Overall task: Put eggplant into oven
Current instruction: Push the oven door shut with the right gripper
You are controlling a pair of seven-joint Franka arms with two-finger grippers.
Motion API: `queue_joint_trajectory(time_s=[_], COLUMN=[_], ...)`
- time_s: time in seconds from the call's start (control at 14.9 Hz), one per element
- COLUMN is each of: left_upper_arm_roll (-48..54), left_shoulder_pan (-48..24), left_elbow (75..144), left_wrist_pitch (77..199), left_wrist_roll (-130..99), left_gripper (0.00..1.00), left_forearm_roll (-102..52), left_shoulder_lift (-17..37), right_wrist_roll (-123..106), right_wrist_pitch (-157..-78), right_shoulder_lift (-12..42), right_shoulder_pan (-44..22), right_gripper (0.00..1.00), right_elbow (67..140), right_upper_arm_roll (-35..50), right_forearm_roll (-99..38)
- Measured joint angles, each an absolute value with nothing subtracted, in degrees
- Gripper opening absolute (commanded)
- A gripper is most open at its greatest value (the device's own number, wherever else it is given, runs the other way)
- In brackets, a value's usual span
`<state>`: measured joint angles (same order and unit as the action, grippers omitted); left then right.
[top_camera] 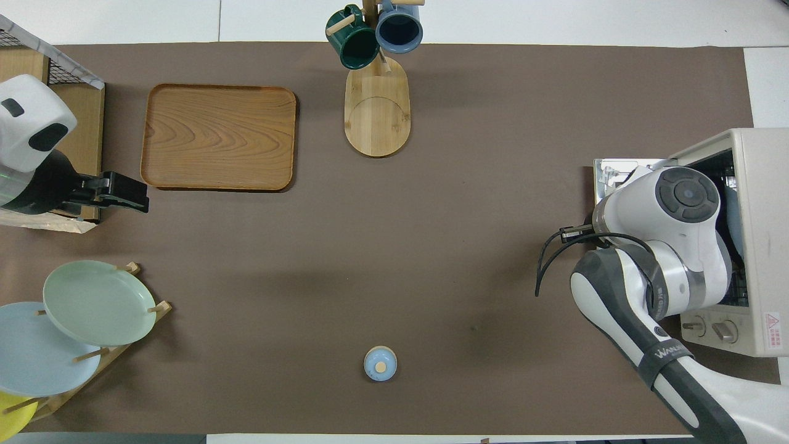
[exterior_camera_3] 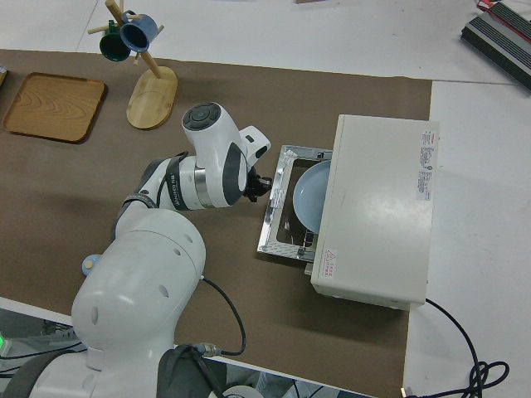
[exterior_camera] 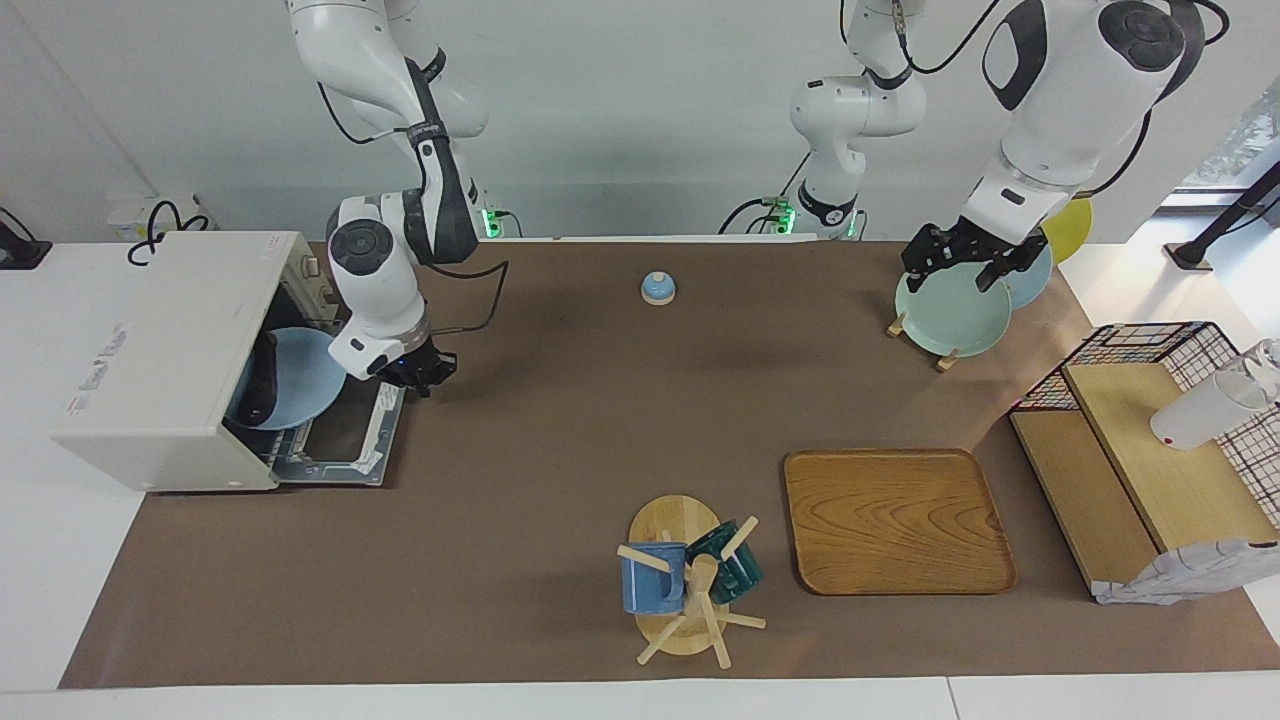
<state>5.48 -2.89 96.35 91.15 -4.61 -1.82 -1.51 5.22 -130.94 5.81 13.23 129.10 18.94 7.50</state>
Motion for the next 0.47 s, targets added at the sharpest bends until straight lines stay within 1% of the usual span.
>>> queue_joint_trajectory(time_s=[0.47], left_upper_arm_roll=[5.5], left_shoulder_pan=[-2.9], left_elbow=[96.3], left_wrist_pitch=[91.2], left_wrist_roll=[-4.6], left_gripper=[1.00], left_forearm_roll=[-1.8], left_shoulder_lift=[-1.5], right_wrist_roll=[5.2], right_wrist_pitch=[-131.8], right_shoulder_lift=[6.1], right_shoulder_pan=[14.5], right_gripper=[0.00], right_elbow=[130.5], right_upper_arm_roll=[18.9], right_forearm_roll=[8.1])
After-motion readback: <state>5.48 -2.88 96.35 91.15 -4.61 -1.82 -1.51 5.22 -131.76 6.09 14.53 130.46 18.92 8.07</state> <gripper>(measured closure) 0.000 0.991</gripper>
